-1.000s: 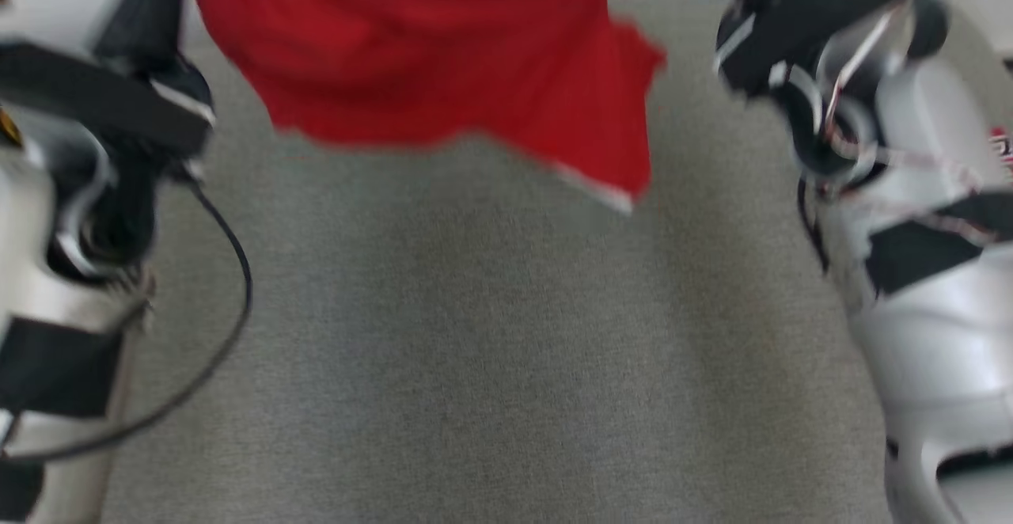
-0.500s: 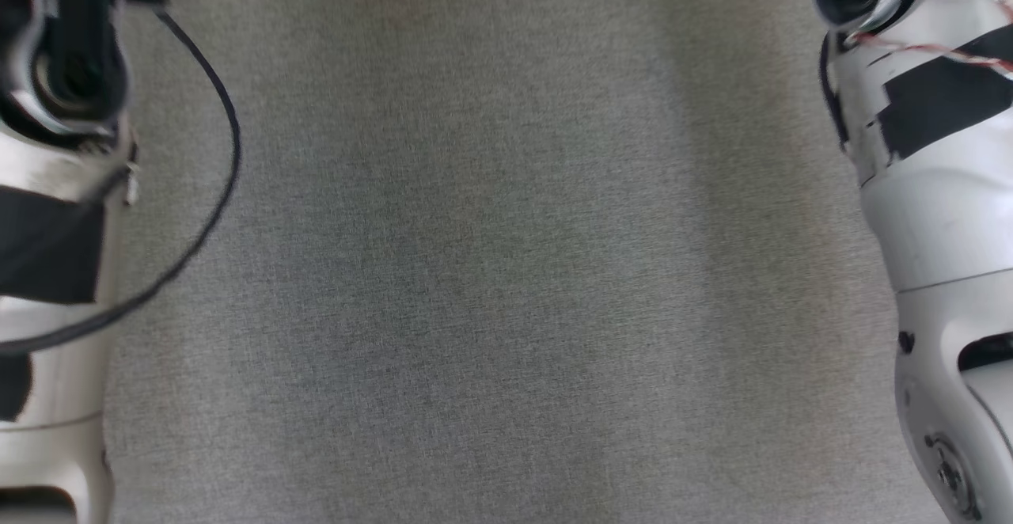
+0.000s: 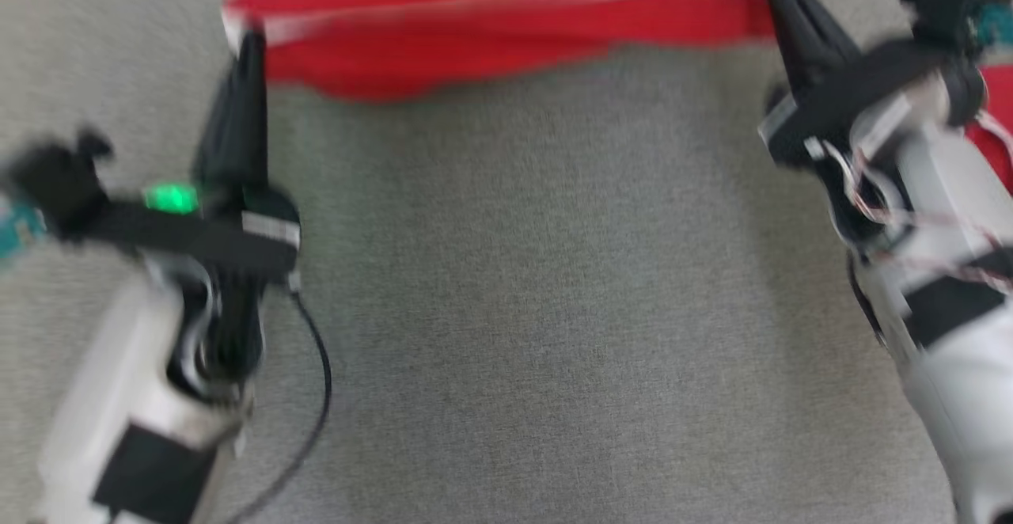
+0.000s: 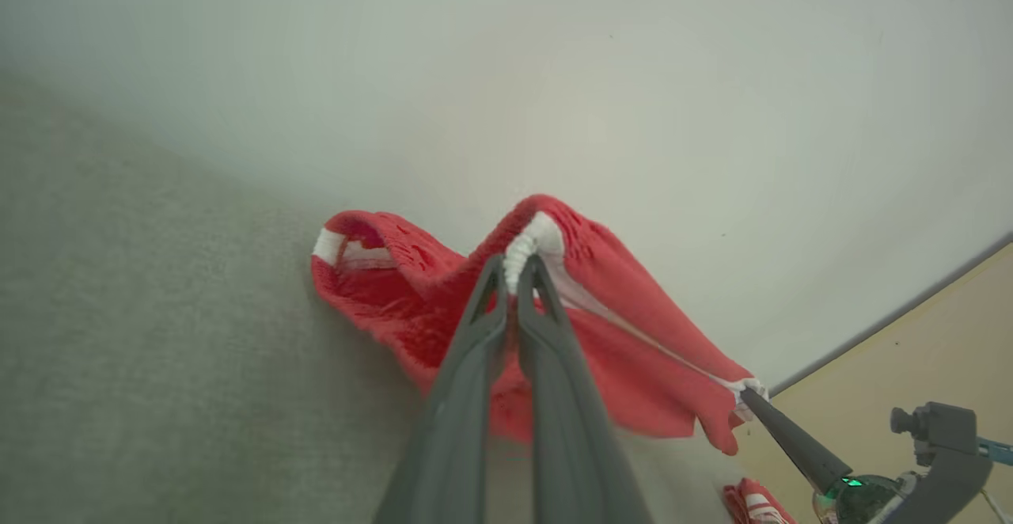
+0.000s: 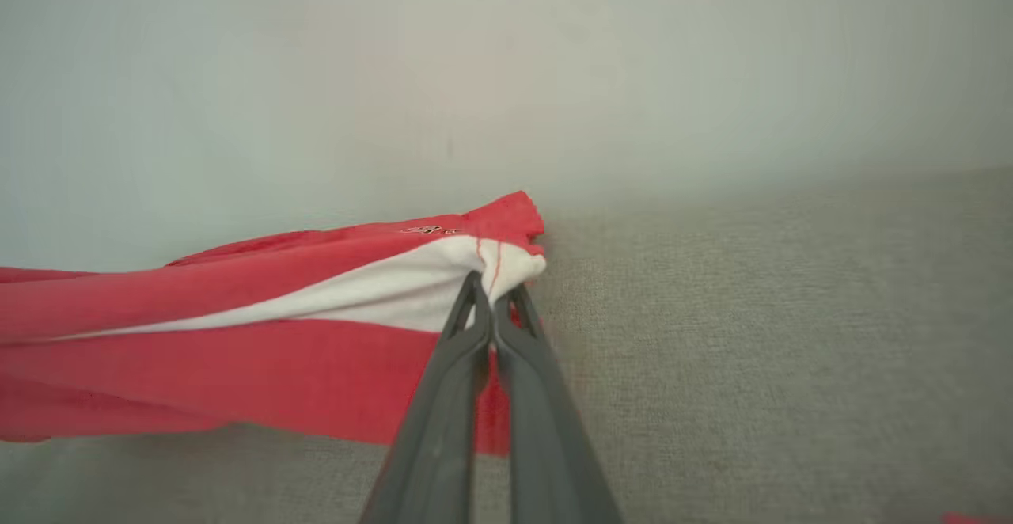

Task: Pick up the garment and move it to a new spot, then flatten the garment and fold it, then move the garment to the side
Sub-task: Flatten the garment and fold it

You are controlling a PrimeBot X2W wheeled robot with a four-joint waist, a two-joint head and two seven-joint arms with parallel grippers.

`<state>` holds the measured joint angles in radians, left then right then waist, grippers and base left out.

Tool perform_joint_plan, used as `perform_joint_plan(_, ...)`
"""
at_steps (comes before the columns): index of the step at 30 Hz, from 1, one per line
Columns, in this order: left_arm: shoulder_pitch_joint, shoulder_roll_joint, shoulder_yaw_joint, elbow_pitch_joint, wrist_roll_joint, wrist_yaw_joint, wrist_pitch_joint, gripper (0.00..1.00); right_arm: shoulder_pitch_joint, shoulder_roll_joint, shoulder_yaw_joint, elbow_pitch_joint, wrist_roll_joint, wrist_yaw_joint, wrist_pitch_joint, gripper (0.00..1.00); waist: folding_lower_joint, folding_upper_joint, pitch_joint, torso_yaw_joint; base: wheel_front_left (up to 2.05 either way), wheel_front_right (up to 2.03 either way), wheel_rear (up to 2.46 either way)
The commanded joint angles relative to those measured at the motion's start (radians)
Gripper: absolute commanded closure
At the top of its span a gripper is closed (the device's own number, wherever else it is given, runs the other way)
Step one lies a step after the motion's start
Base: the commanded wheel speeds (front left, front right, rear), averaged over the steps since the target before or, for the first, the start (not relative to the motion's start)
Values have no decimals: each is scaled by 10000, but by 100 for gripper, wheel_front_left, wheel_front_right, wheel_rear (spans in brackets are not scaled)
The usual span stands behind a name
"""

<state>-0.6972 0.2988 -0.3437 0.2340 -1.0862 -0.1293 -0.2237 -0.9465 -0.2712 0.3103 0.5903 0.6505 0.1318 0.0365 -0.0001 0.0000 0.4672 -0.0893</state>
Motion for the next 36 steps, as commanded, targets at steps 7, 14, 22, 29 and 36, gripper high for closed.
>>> perform_joint_plan(7, 2432, -10, -228, -391, -288, 2, -303, 100, 3295, -591, -1472, -2021, 318, -35, 1373, 100, 1, 0, -1923, 375, 0, 0, 0)
perform_joint_plan(14, 4053, 0, -624, -269, 43, 44, -381, 100, 6783, 78, -3208, -4756, -401, -35, 4093, 100, 1, 0, -2843, 442, 0, 0, 0)
perform_joint_plan(22, 5715, 296, -1005, -323, 238, 438, -181, 100, 9692, 1420, -4745, -7526, -1457, -37, 6963, 100, 1, 0, -3505, 453, 0, 0, 0)
perform_joint_plan(29, 7017, 645, -1621, -772, 248, 883, 564, 100, 11039, 1960, -5162, -8847, -1844, -32, 8460, 100, 1, 0, -3703, 424, 0, 0, 0)
perform_joint_plan(36, 7108, 426, -1609, -1407, 97, 1102, 539, 100, 10633, 2133, -5102, -9241, -1931, -29, 7676, 100, 1, 0, -3735, 512, 0, 0, 0)
